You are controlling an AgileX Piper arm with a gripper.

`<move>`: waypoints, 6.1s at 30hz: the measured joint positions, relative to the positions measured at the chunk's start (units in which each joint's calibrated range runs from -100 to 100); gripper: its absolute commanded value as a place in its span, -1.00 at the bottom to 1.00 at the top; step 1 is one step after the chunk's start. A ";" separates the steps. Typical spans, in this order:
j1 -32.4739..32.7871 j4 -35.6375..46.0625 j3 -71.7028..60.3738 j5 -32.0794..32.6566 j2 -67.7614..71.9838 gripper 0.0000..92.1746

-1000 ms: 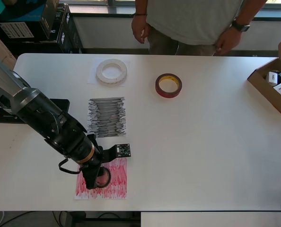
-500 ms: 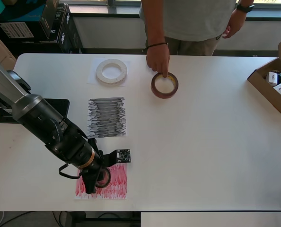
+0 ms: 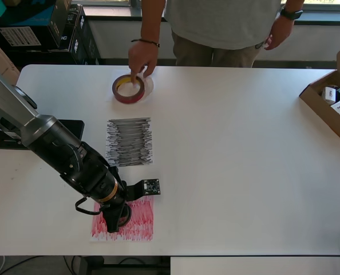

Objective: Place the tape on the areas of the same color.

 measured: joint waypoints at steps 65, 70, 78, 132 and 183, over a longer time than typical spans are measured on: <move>-1.64 1.26 -0.06 0.00 0.07 0.00; -1.64 1.26 0.11 0.00 0.07 0.00; -1.64 1.27 1.07 0.00 0.07 0.00; 14.02 10.15 -1.69 15.58 -13.25 -1.00; 31.52 -17.25 17.03 18.81 -20.12 -1.00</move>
